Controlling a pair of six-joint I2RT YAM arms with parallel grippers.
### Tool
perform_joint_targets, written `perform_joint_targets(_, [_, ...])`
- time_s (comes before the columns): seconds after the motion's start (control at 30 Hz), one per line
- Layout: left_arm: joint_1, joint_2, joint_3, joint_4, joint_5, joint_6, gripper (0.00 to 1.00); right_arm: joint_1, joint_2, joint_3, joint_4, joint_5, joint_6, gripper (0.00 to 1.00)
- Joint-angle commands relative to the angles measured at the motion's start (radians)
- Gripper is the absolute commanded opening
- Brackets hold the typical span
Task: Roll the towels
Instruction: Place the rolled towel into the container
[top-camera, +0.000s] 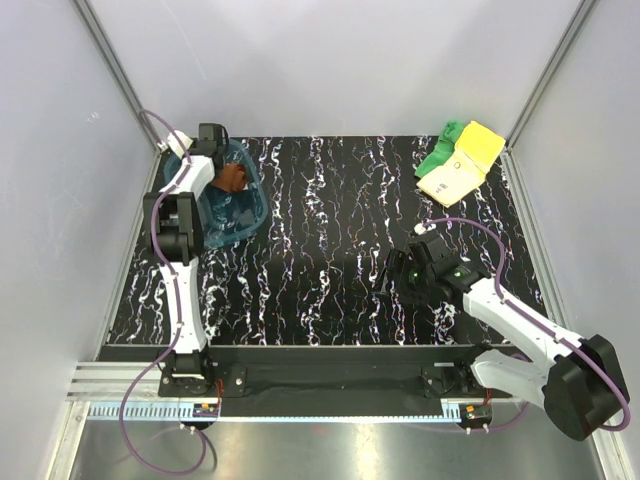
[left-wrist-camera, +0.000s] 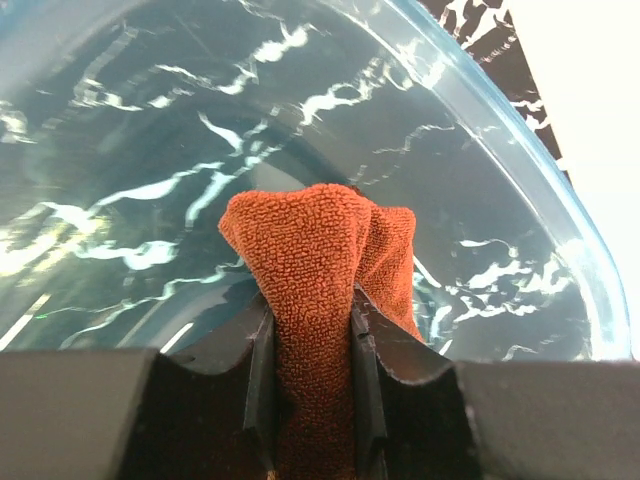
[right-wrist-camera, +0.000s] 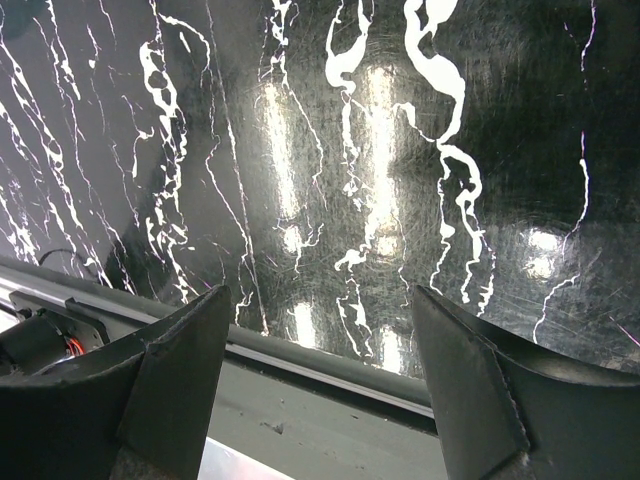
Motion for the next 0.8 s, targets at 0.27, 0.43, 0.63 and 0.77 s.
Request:
perform_joint_targets(0.27, [-0.025, -0.119, -0.039, -0.236, -0.162, -0.147, 0.46, 0.001, 0.017, -0.018, 0.059, -0.016, -0.003, 0.81])
perform_joint_targets(0.43, [-0.025, -0.154, -0.14, -0.123, -0.065, -0.084, 0.99, 0.001, 0.007, -0.018, 0.053, -0.019, -0.004, 0.8])
perform_joint_targets(0.63, [-0.016, -0.243, -0.236, -0.008, 0.007, 0.007, 0.99, 0.0, -0.018, -0.038, 0.052, -0.017, 0.002, 0.81])
perform_joint_targets(0.77, [-0.011, -0.287, -0.25, 0.012, 0.077, 0.031, 0.99, 0.0, -0.024, -0.044, 0.059, -0.025, 0.013, 0.81])
